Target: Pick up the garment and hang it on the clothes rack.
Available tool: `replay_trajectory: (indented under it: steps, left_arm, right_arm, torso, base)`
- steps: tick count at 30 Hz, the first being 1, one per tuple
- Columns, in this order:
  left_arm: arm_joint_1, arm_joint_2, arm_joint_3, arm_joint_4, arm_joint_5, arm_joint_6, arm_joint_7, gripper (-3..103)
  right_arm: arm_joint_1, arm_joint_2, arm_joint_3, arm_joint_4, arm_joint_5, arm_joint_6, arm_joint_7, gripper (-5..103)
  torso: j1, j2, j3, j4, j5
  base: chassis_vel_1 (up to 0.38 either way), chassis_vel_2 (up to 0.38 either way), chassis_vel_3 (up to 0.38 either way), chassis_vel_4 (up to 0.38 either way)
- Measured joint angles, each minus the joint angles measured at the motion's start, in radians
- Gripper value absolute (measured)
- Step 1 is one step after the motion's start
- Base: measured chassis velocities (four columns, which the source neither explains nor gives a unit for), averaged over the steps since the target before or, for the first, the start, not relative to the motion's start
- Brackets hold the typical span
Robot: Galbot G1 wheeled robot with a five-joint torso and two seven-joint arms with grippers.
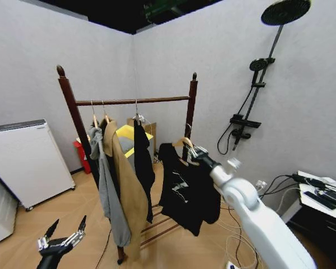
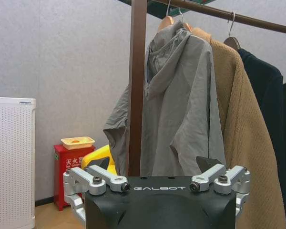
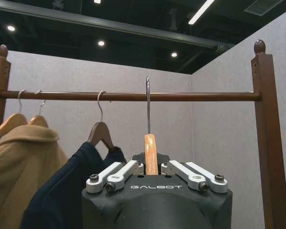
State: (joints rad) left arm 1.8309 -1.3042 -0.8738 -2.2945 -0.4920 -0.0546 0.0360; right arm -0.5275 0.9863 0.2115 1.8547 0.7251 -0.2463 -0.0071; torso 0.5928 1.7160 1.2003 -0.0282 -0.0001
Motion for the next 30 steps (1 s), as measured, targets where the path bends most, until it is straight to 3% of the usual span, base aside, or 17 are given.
replay_trajectory:
  steps: [7,13,16,30]
  left_arm:
    - [0.000,0.000,0.000,0.000,0.000,0.000,0.000,100]
    - [0.000,0.000,0.000,0.000,0.000,0.000,0.001,100]
    - [0.000,0.000,0.000,0.000,0.000,0.000,0.000,100]
    - [0.000,0.000,0.000,0.000,0.000,0.000,0.000,100]
  right_arm:
    - [0.222,0.065,-0.109,-0.192,-0.016,0.022,0.001,10]
    - [0.424,0.221,-0.218,-0.391,-0.040,0.031,0.004,10]
    - [0.482,0.264,-0.251,-0.475,-0.082,0.060,-0.007,10]
    - [0.693,0.390,-0.284,-0.828,-0.180,0.123,-0.026,10]
  torso:
    - [0.001,0.000,0.000,-0.0001,0.0000]
    - [0.001,0.000,0.000,0.0006,-0.0004]
    - [0.001,0.000,0.000,0.0004,-0.0004]
    - [0.000,0.000,0.000,-0.0001,0.0000]
  base:
    - [0.000,0.000,0.000,0.000]
    - [0.000,0.000,0.000,0.000]
    - [0.000,0.000,0.000,0.000]
    - [0.000,0.000,0.000,0.000]
